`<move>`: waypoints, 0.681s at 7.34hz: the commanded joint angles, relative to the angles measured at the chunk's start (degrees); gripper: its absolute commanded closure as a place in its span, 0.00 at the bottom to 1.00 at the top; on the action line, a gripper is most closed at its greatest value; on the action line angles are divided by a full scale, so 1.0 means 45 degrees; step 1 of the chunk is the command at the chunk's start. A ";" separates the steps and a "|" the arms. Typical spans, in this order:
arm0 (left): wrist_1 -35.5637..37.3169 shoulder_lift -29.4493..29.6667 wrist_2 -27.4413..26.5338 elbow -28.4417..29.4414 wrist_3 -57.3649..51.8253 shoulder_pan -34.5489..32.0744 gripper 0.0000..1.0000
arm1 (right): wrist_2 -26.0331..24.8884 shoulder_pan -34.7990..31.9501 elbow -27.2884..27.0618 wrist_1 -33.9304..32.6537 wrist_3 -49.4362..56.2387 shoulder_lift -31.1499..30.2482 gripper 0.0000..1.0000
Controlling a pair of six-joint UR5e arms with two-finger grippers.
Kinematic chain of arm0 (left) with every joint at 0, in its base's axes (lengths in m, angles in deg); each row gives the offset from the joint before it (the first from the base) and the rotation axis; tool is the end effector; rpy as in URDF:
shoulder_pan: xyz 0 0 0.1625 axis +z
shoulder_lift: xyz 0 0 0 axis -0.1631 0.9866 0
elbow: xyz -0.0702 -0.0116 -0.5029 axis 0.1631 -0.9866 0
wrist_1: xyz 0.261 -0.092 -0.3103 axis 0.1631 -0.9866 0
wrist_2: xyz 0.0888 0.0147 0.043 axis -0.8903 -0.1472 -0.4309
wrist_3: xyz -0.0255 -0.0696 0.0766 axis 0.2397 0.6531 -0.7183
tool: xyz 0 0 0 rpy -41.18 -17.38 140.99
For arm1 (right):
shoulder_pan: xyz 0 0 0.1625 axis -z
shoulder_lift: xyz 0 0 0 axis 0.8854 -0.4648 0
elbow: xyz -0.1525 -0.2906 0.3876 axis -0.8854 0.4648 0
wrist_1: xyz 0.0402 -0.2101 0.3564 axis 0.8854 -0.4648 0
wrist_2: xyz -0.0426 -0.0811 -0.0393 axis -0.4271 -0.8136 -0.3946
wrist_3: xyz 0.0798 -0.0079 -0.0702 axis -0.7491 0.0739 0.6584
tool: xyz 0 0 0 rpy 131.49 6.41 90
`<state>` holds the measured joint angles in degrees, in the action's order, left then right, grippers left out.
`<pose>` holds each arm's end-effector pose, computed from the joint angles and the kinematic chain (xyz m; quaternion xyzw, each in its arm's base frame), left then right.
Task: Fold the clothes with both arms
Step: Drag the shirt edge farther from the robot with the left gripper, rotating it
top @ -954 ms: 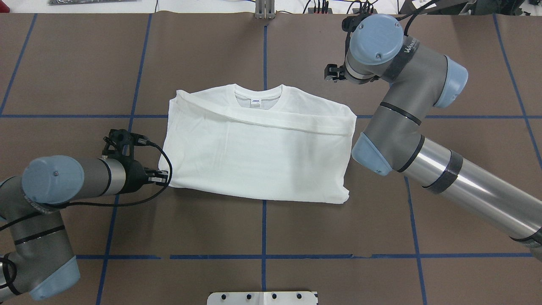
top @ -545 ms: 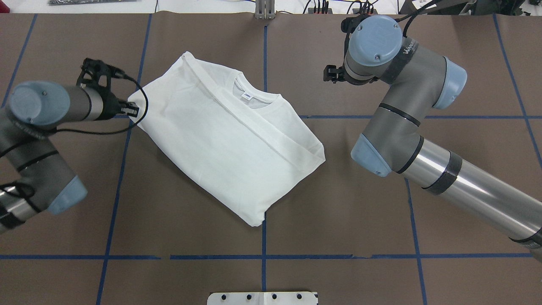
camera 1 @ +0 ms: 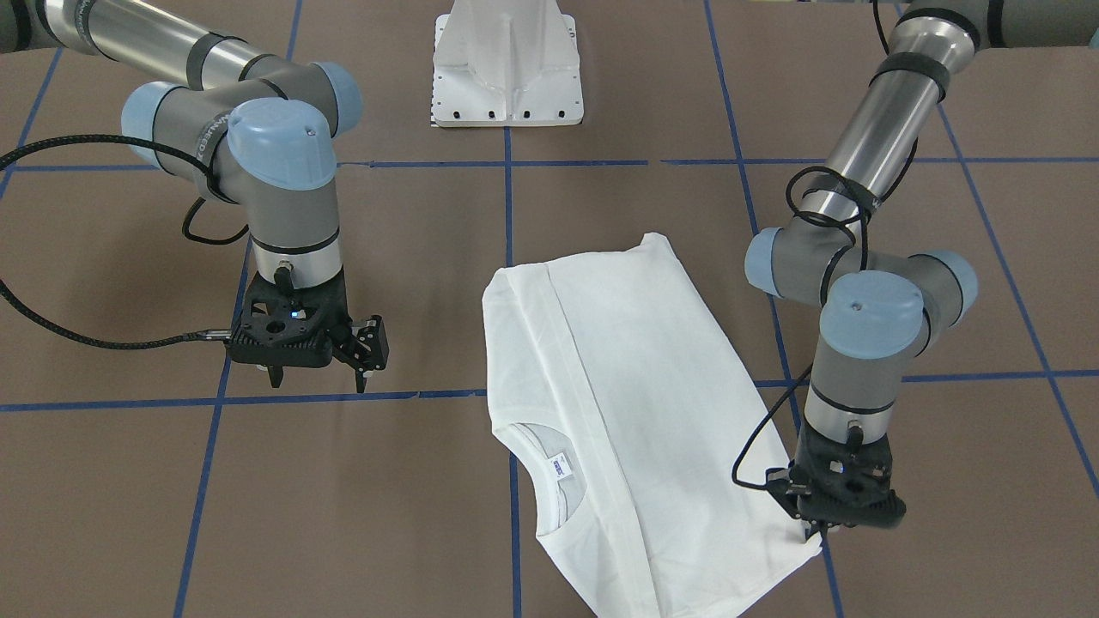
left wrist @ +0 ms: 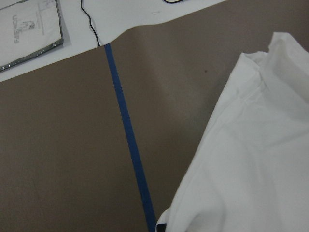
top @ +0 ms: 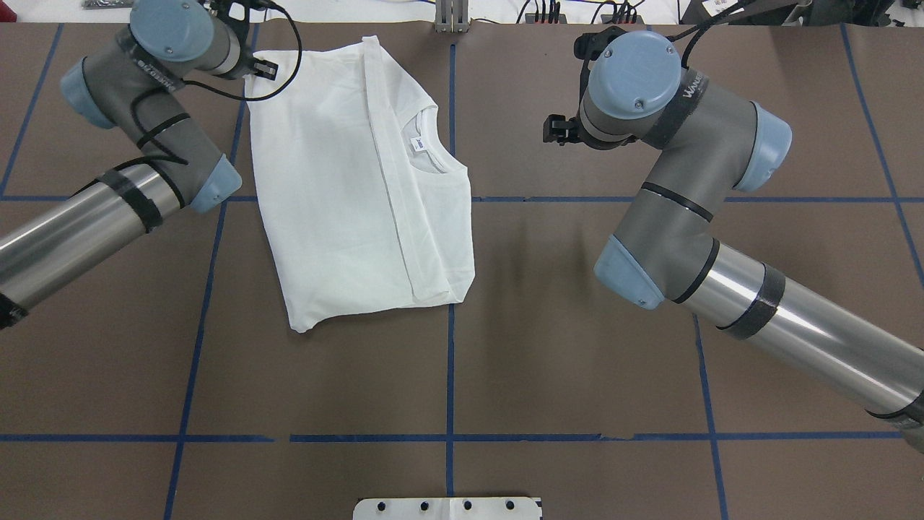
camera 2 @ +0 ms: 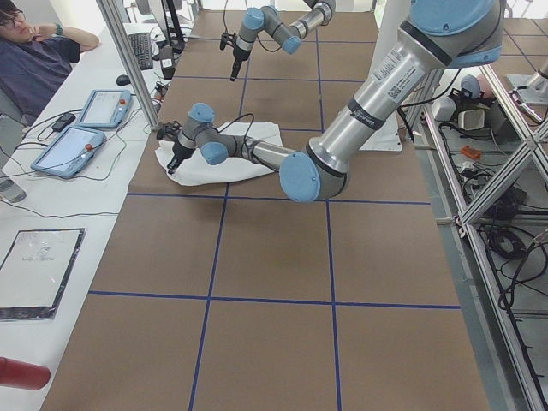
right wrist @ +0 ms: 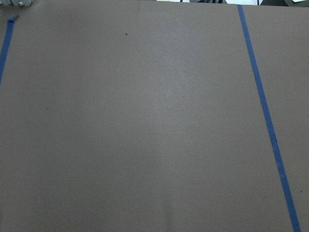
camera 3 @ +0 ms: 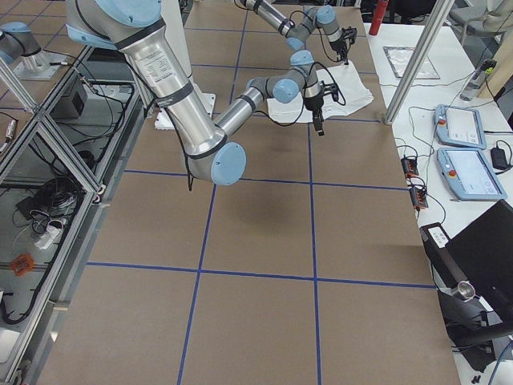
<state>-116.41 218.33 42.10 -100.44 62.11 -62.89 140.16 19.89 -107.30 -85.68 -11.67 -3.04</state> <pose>0.4355 -0.7976 0.4320 0.3160 0.2785 0.0232 0.9067 -0.4742 -0.6027 0.3297 0.1776 -0.3113 0.0997 0.9282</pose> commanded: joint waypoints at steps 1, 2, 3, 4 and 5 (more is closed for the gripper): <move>-0.1075 -0.0104 0.0034 -0.0055 -0.0069 -0.0103 0.01 | 0.0000 0.0303 -0.0098 0.0012 -0.1063 0.0185 0.00; -0.1181 -0.1060 0.1272 -0.1456 -0.0088 -0.0181 0.00 | -0.0019 0.0633 -0.0020 -0.0007 -0.2078 0.0632 0.00; -0.1182 -0.1727 0.2097 -0.2398 -0.0050 -0.0278 0.00 | -0.0078 0.1139 0.0135 -0.0026 -0.3480 0.1100 0.00; -0.1182 -0.2487 0.2144 -0.3278 0.0086 -0.0279 0.00 | -0.0136 0.1686 0.0678 -0.0046 -0.4867 0.1782 0.01; -0.1182 -0.2920 0.2144 -0.3905 0.0126 -0.0279 0.00 | -0.0485 0.2271 0.1534 -0.0027 -0.6254 0.2446 0.03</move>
<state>-121.66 208.32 51.04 -113.83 62.33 -64.07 139.30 26.94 -104.26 -85.82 -32.00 4.33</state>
